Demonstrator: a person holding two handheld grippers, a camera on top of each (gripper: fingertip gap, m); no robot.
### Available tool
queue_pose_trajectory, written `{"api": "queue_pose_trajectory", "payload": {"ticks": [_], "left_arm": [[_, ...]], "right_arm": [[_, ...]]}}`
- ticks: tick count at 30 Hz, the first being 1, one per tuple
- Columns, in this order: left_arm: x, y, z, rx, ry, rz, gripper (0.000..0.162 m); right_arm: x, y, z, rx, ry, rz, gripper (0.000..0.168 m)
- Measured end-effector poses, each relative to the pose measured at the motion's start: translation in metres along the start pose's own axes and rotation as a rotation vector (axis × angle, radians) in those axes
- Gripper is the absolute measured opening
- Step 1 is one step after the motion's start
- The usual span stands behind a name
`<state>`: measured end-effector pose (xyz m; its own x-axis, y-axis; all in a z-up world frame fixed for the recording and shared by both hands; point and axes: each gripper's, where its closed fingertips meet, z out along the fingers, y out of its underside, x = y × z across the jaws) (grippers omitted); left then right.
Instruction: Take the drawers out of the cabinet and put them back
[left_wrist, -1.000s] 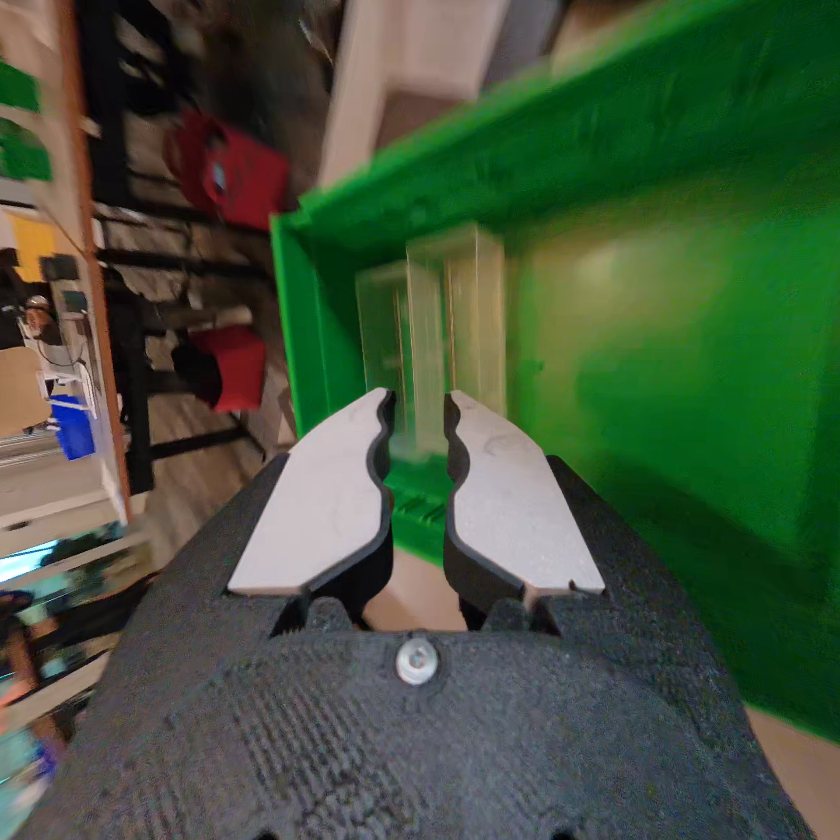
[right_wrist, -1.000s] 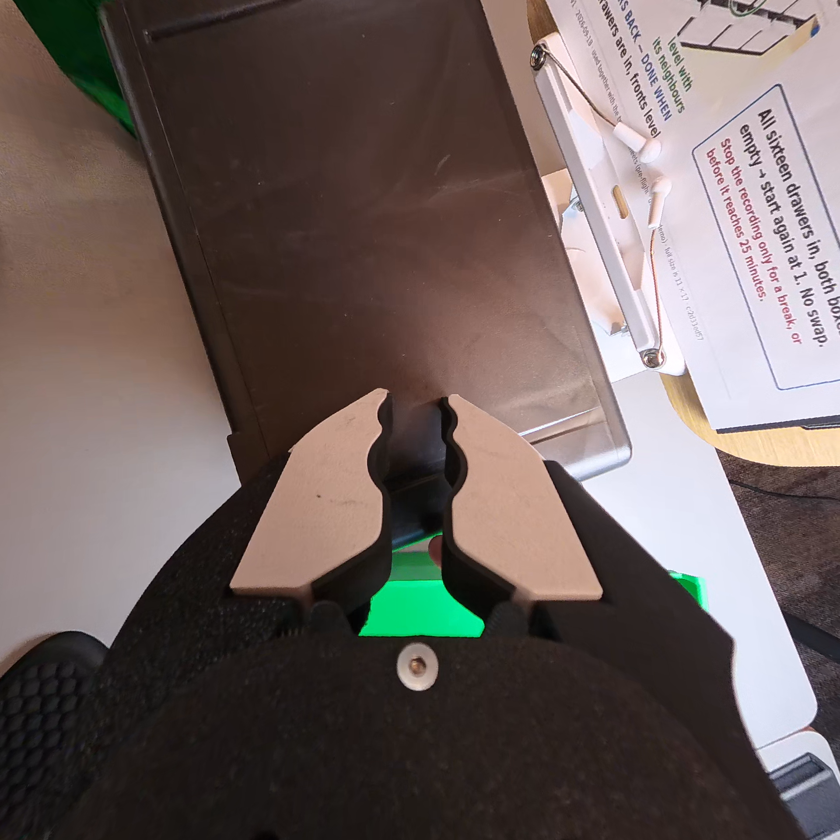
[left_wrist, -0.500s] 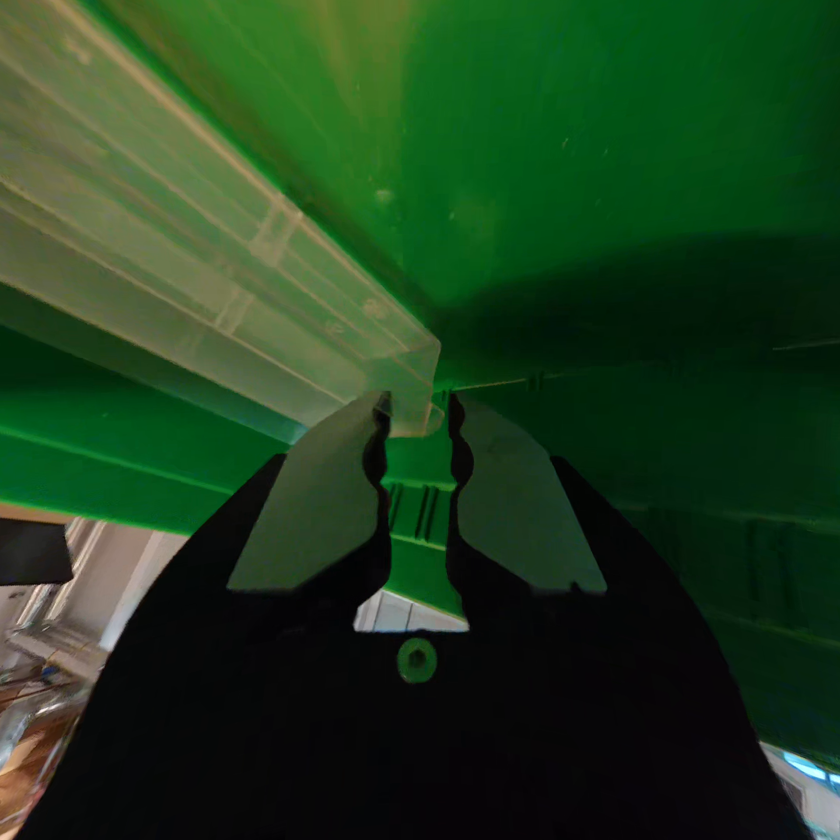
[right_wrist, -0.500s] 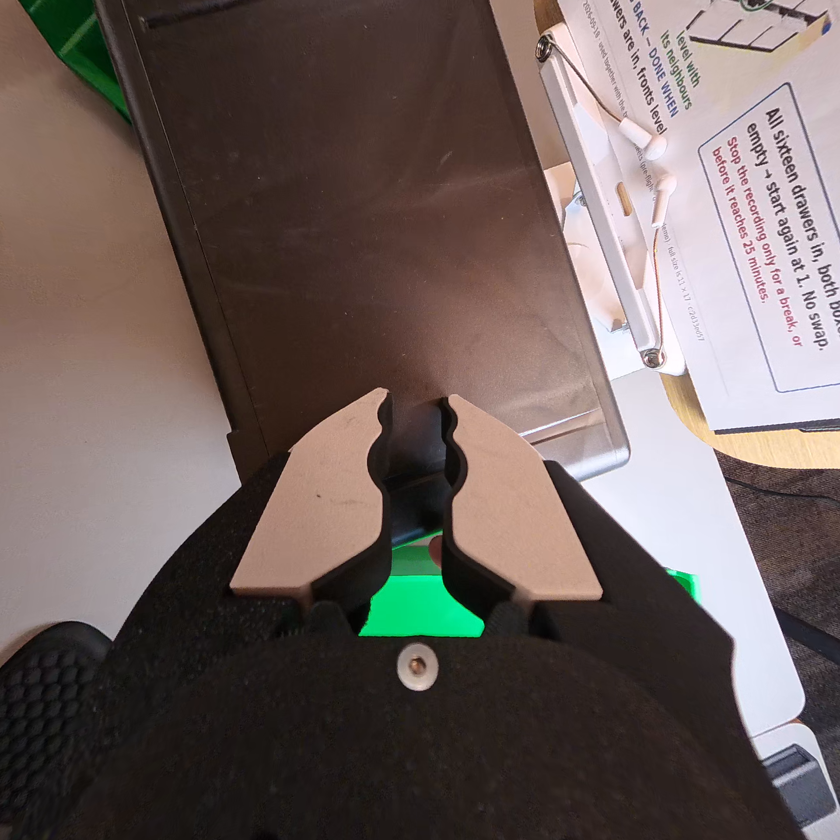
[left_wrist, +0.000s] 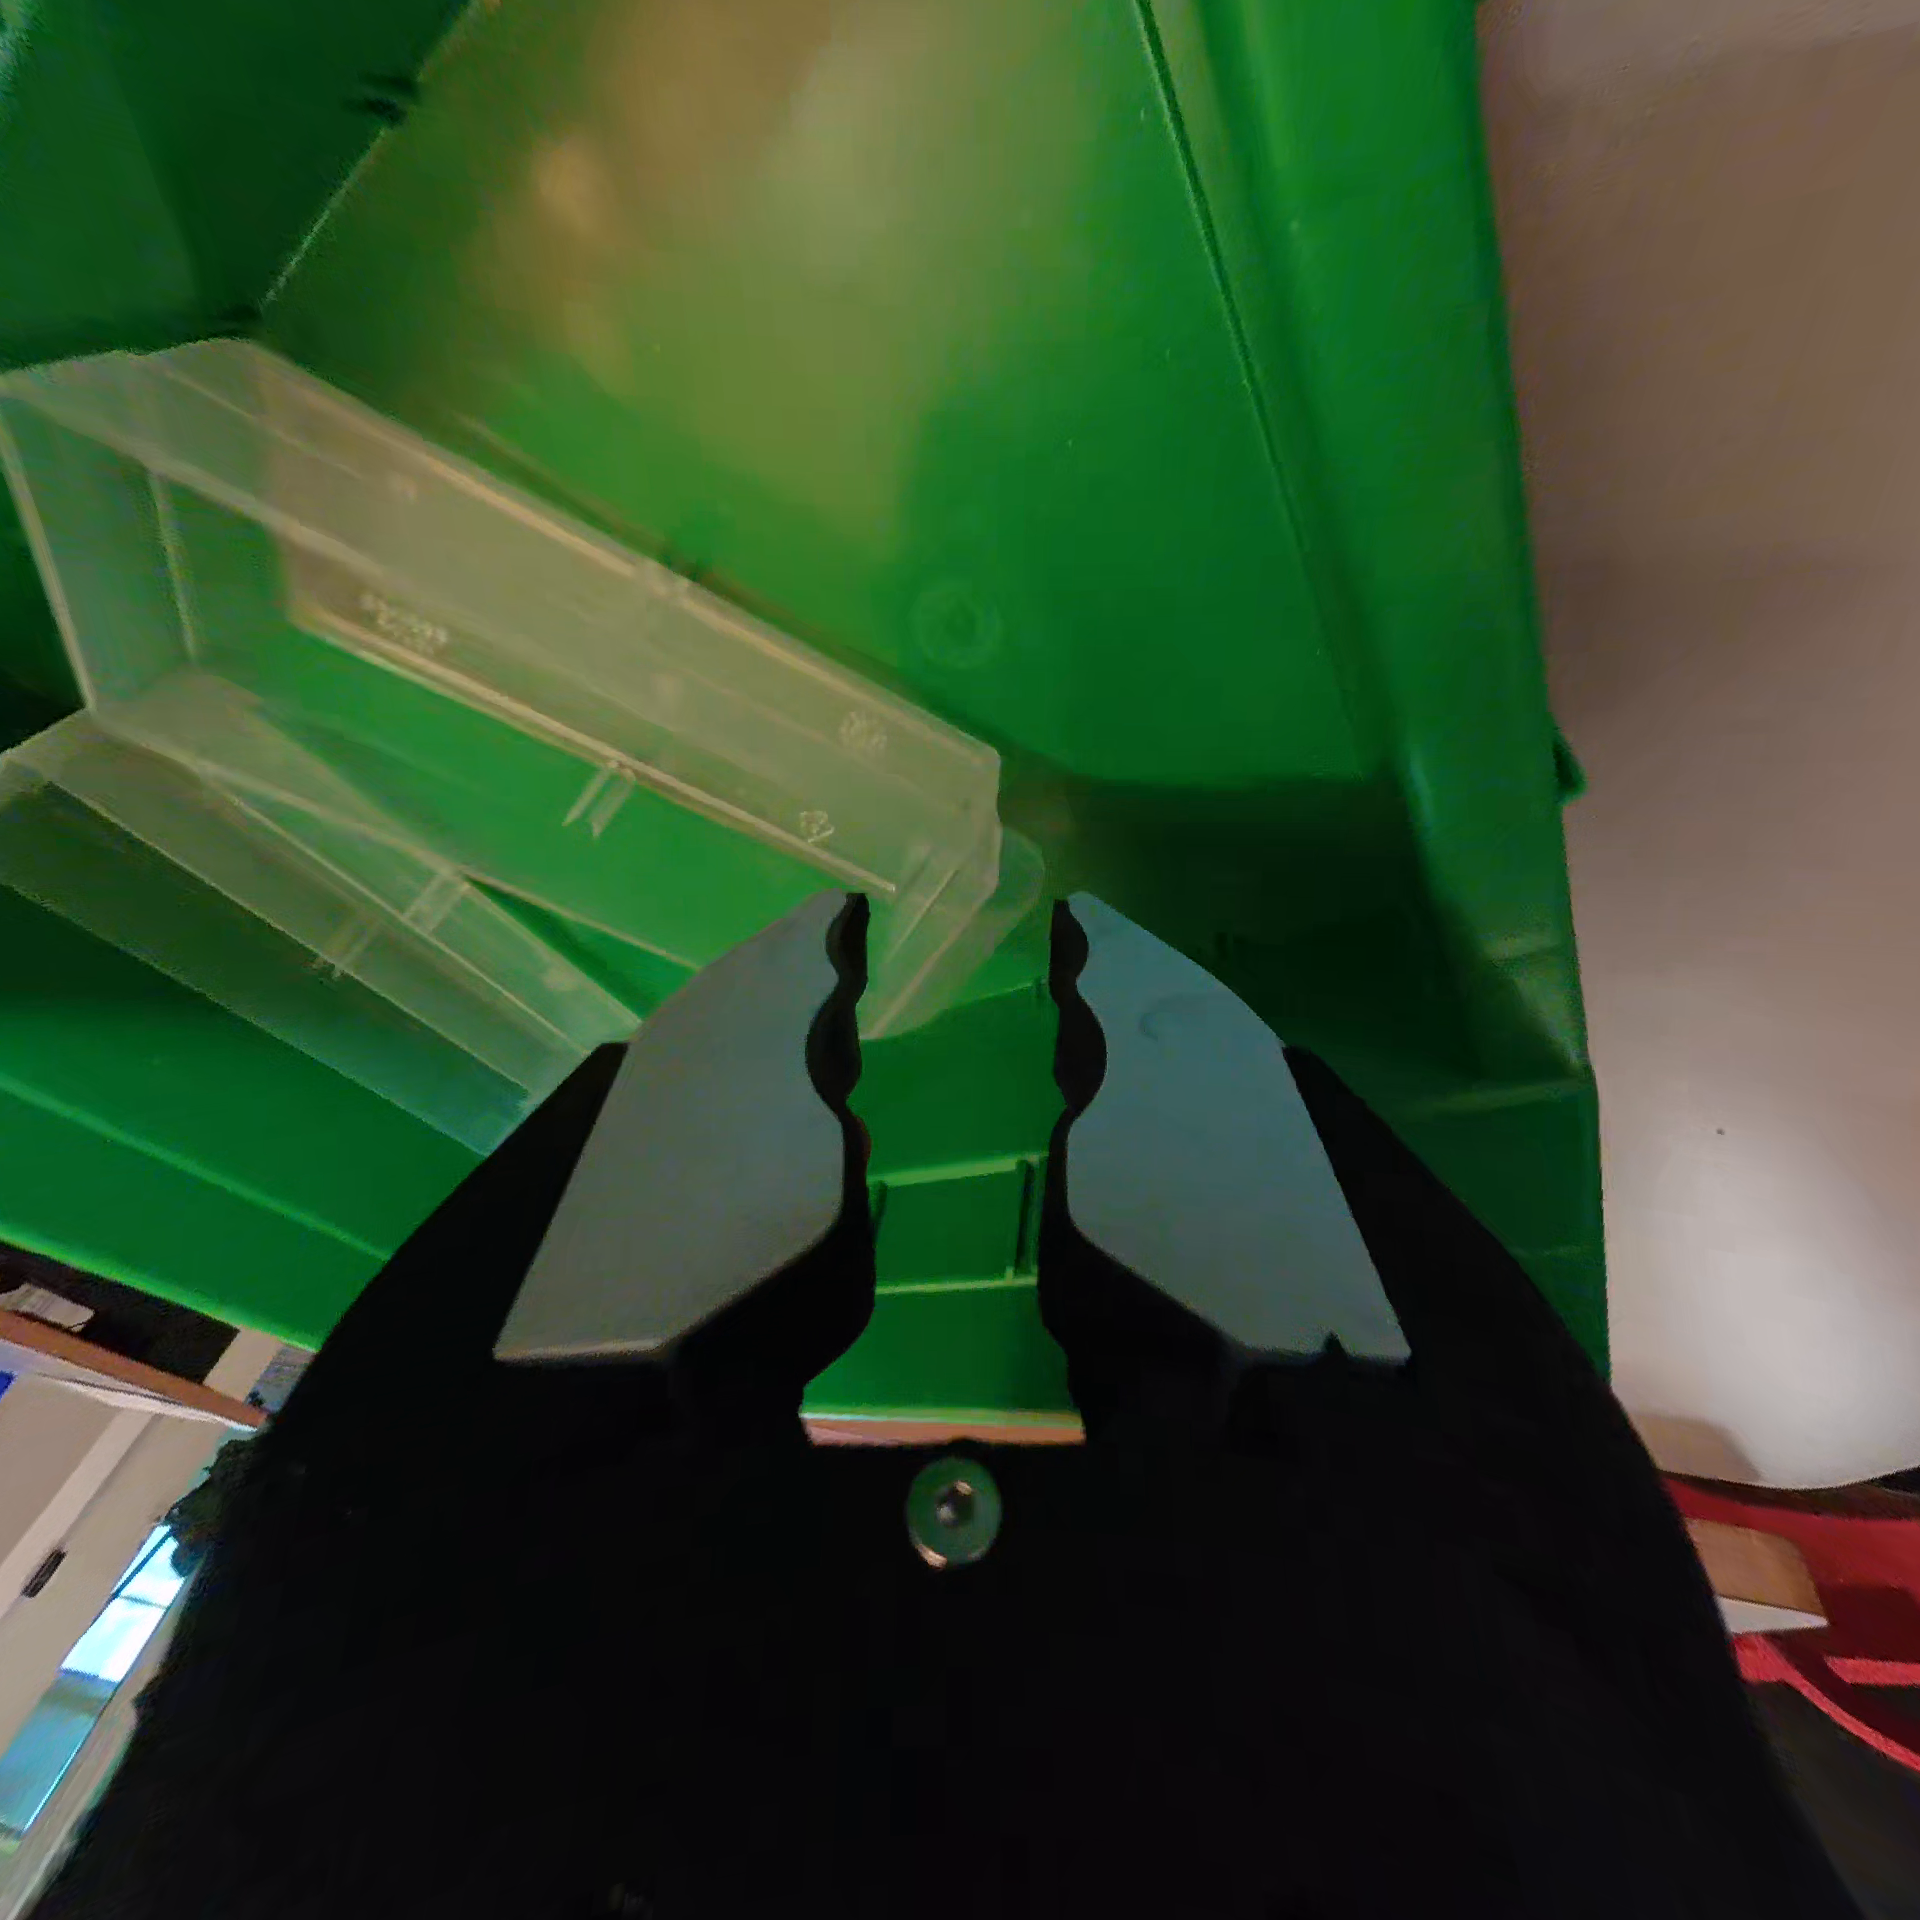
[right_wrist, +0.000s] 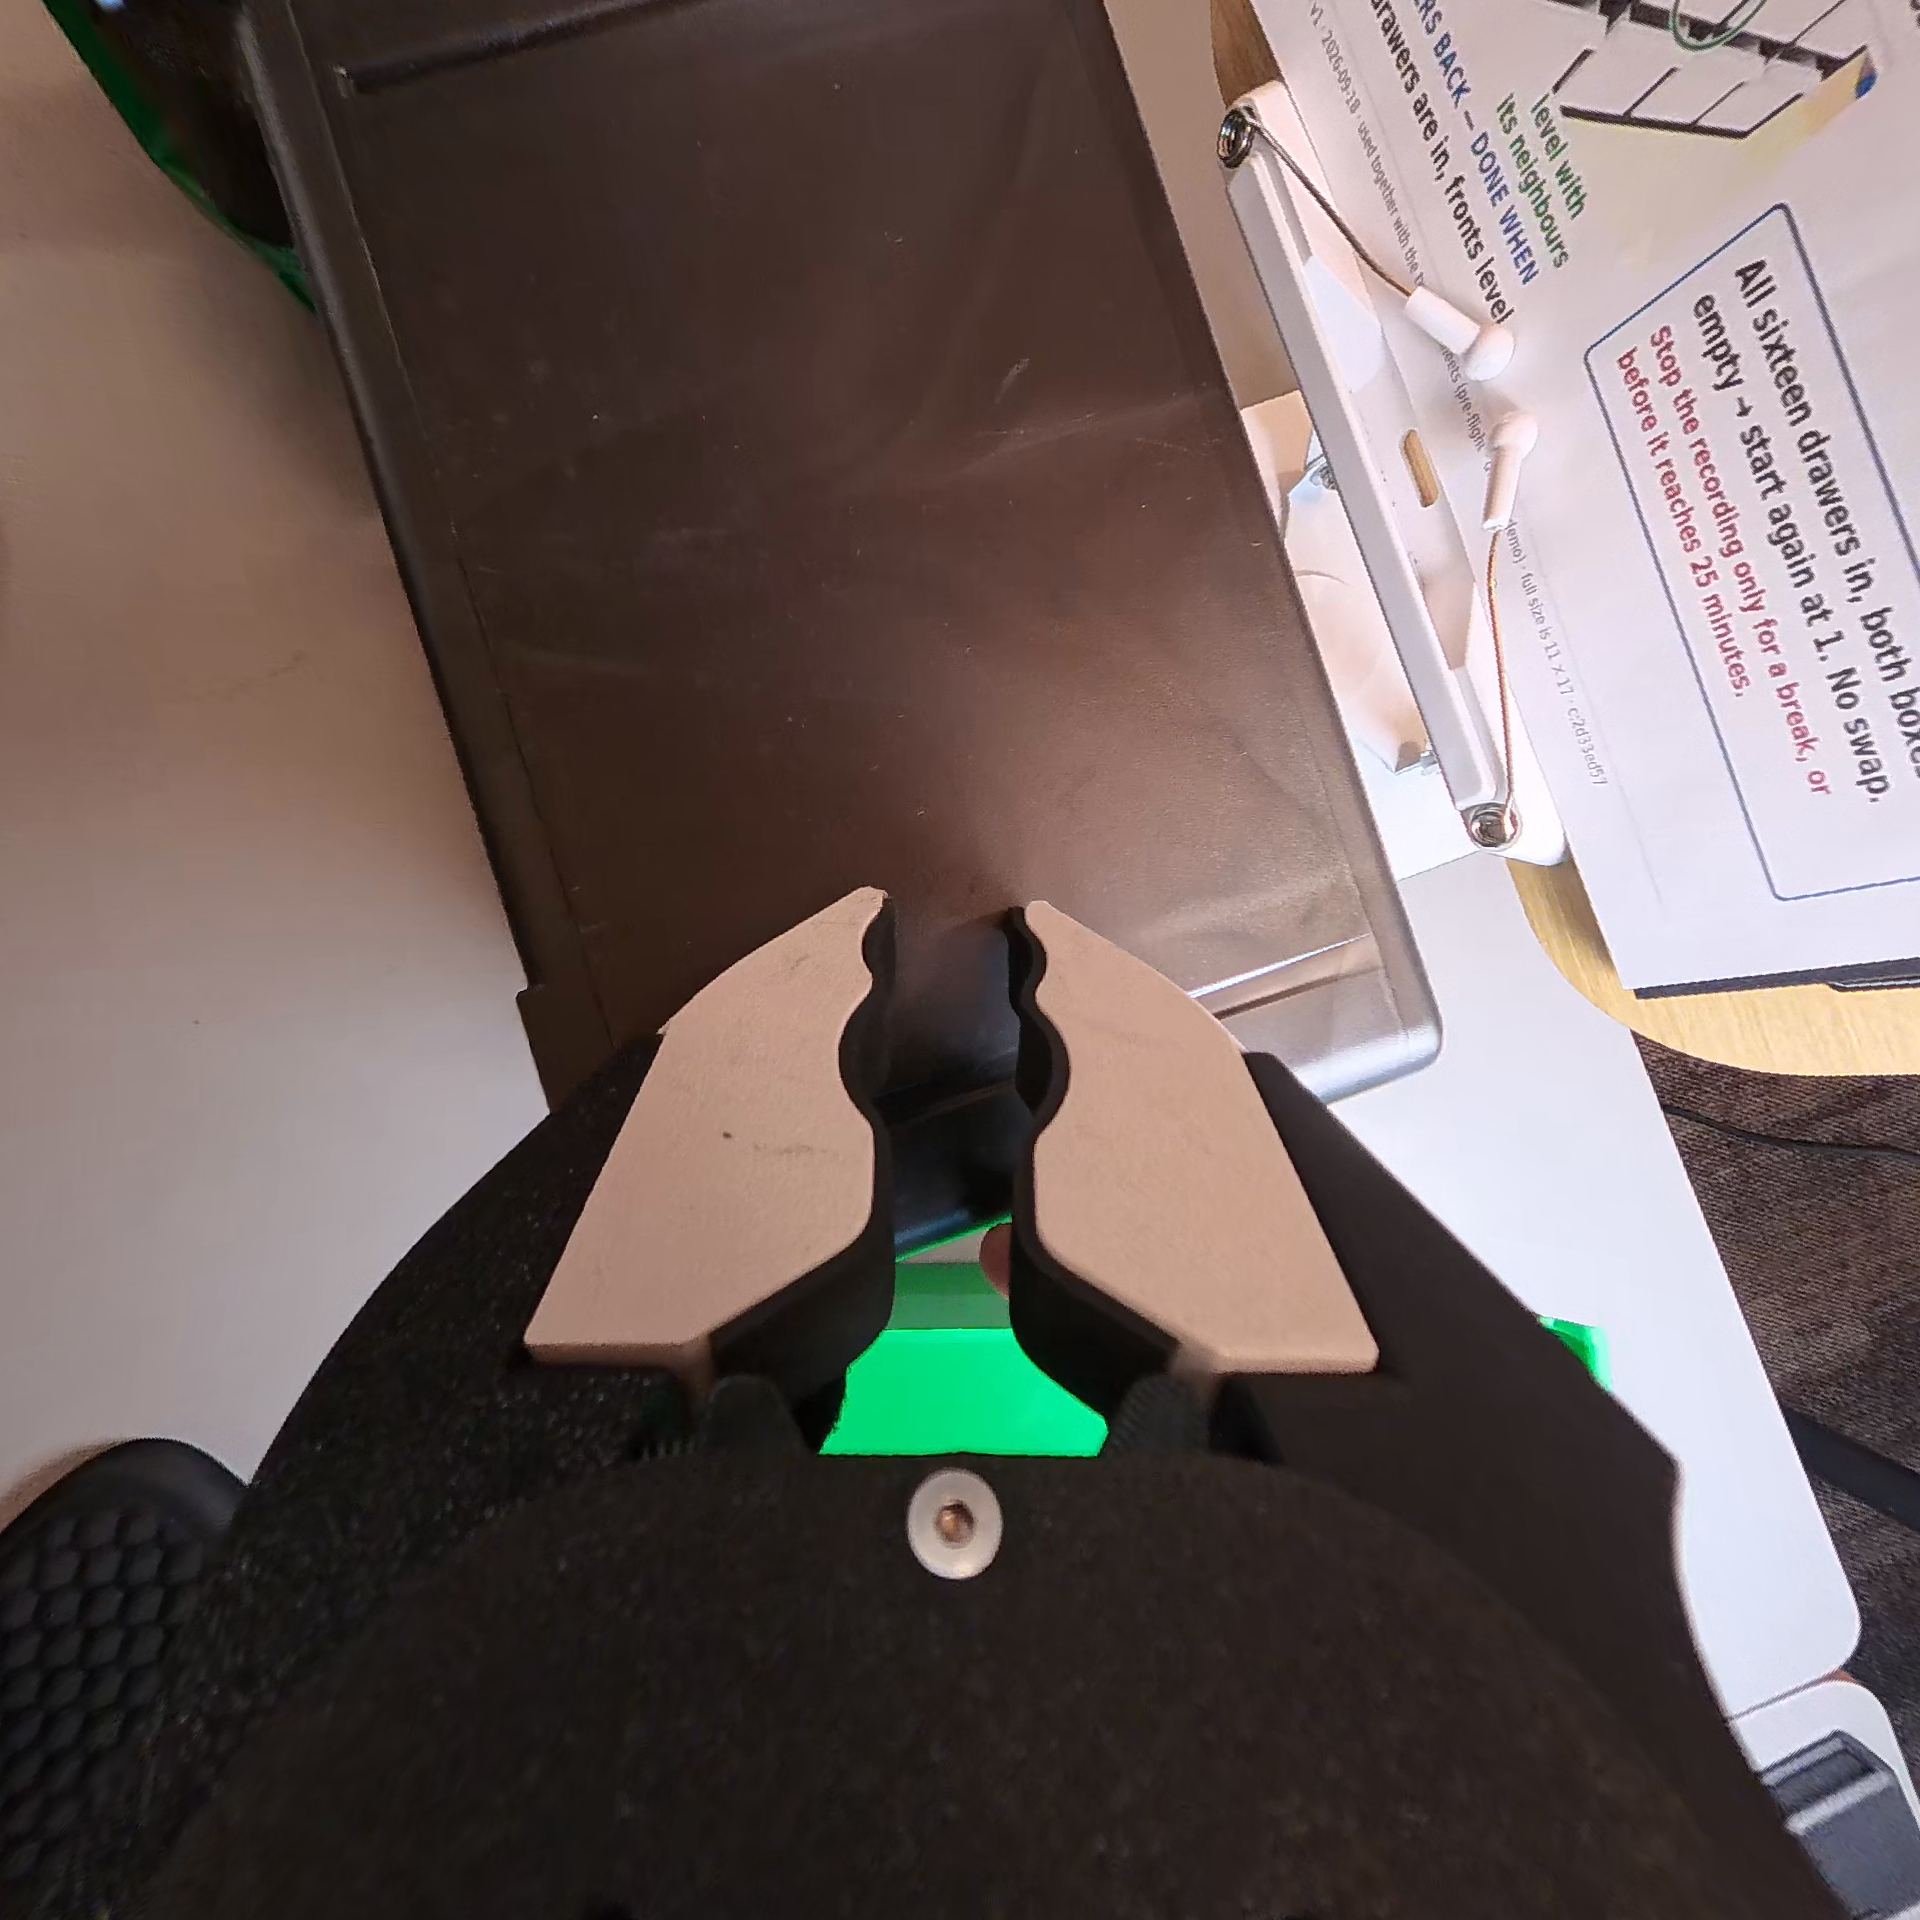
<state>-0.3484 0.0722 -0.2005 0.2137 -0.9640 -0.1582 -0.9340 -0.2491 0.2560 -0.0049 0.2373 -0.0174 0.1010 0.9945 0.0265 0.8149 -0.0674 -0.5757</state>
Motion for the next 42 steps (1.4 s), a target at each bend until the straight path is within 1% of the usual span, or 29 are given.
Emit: {"api": "queue_pose_trajectory", "payload": {"ticks": [3,7,10,12,15,17,21,25,29,31,33,36,40,42], "left_arm": [[-0.002,0.006,-0.004,0.008,-0.02,0.007,0.038],[-0.002,0.014,0.011,-0.035,-0.044,0.053,0.039],[-0.007,0.015,0.019,-0.061,-0.081,0.072,0.026],[-0.008,0.013,0.014,-0.041,-0.09,0.037,0.021],[-0.007,0.006,-0.009,0.053,-0.073,-0.066,0.018],[-0.006,0.003,-0.029,0.112,-0.092,-0.098,0.018],[0.002,0.001,-0.072,0.195,-0.155,-0.114,0.018],[0.022,-0.005,-0.118,0.252,-0.224,-0.089,0.018],[0.059,-0.023,-0.162,0.325,-0.247,-0.026,0.019],[0.077,-0.036,-0.184,0.378,-0.261,0.022,0.018],[0.097,-0.052,-0.204,0.443,-0.242,0.06,0.018],[0.125,-0.078,-0.223,0.523,-0.188,0.122,0.018],[0.164,-0.122,-0.241,0.67,-0.06,0.215,0.018],[0.176,-0.144,-0.248,0.736,-0.004,0.243,0.018]], "right_arm": [[0.0,0.0,0.0,0.001,0.005,-0.001,0.02],[0.0,0.0,0.0,0.009,0.0,0.005,0.02],[0.0,0.0,0.0,0.008,0.001,0.007,0.02],[0.0,0.0,0.0,0.003,0.003,0.006,0.02],[0.0,0.0,0.0,0.005,0.003,0.007,0.02],[0.0,0.0,0.0,0.008,0.003,0.008,0.02],[0.0,0.0,0.0,0.01,0.004,0.009,0.02],[0.0,0.0,0.0,0.004,0.006,0.006,0.02],[0.0,0.0,0.0,0.007,0.008,0.003,0.019],[0.0,0.0,0.0,0.011,0.009,0.003,0.019],[0.0,0.0,0.0,0.011,0.01,0.005,0.019],[0.0,0.0,0.0,0.005,0.014,0.008,0.02],[-0.001,0.0,0.0,-0.004,0.026,0.0,0.019],[-0.001,0.0,0.0,-0.006,0.026,0.001,0.019]]}}
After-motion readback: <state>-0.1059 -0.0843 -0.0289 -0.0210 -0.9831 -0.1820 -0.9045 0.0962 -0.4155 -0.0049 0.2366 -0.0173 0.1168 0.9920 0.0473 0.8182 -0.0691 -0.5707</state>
